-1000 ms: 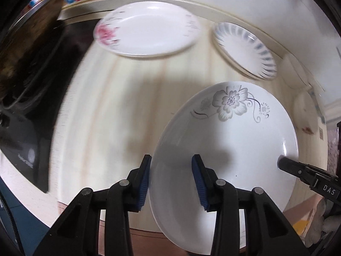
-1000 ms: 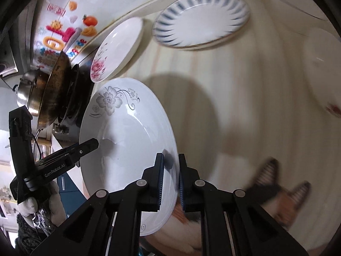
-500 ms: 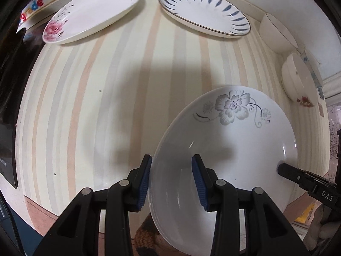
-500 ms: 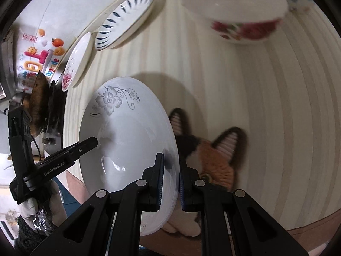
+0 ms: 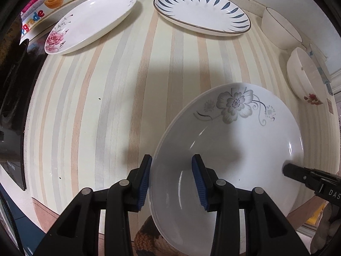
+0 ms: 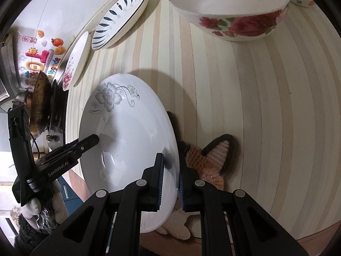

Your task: Organize plates and bowls

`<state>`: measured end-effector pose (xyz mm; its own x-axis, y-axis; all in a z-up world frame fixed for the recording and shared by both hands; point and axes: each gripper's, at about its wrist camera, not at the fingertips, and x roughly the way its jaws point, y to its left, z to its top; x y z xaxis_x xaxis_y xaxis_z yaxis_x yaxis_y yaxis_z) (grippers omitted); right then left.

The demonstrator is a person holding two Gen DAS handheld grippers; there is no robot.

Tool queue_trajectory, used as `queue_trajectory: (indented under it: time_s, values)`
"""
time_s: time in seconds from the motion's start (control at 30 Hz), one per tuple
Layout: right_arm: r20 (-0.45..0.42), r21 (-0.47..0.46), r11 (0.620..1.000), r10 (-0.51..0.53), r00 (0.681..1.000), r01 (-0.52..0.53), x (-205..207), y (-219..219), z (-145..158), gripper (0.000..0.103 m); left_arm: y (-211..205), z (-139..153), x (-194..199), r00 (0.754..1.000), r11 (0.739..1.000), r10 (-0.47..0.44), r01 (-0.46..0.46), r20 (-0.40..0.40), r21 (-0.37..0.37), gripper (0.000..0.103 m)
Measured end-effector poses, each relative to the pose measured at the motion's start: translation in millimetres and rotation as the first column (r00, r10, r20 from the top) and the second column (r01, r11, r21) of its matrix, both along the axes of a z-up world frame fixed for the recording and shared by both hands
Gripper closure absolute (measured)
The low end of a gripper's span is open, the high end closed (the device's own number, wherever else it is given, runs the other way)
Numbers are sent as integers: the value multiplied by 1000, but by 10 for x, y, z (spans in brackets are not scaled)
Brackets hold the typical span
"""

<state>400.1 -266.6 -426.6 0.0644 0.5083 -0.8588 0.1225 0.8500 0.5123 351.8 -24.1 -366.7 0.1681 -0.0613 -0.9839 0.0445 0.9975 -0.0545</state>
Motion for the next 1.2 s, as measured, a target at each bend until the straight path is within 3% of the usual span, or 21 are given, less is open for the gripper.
queue_trajectory:
  time_s: [0.2,0.27,0.33,0.4,0.47,0.53,0.67,0.83,1.03,1.2]
  values:
    - [-27,1,1000,-7,1000,7,5,21,10,86,9,5,59,1000,1000,20,-21,-14,-17,67]
    - [-23,-16,1000,-5,1000,4,-16,-13,82,86,141,191,64,999,998,51,-50,19,-42,67]
    - [-11,-79,997,15,1000,-16,-18,-20,229,77,314,445,92,993,994,92,-88,77,-60,67]
    - [47,-171,984,68,997,-59,3,43,482,75,469,659,156,983,991,122,-114,136,-64,65]
    - [109,-231,967,135,985,-107,101,212,783,67,665,815,294,969,988,155,-150,192,-41,58]
    - [160,-223,966,171,972,-133,257,399,992,52,870,878,505,951,979,200,-200,236,-22,53]
    - [233,-148,969,230,945,-200,898,1023,1196,49,1276,695,910,936,957,286,-291,205,-10,53]
    - [323,-168,956,285,903,-242,1949,1919,1073,49,1655,439,1272,910,927,370,-374,188,-15,53]
    - [296,-189,956,275,915,-226,2940,2493,648,49,1964,214,1524,894,908,414,-420,173,-2,53]
    - [280,-167,961,260,924,-220,3338,2665,318,50,2046,57,1708,895,906,414,-423,167,18,53]
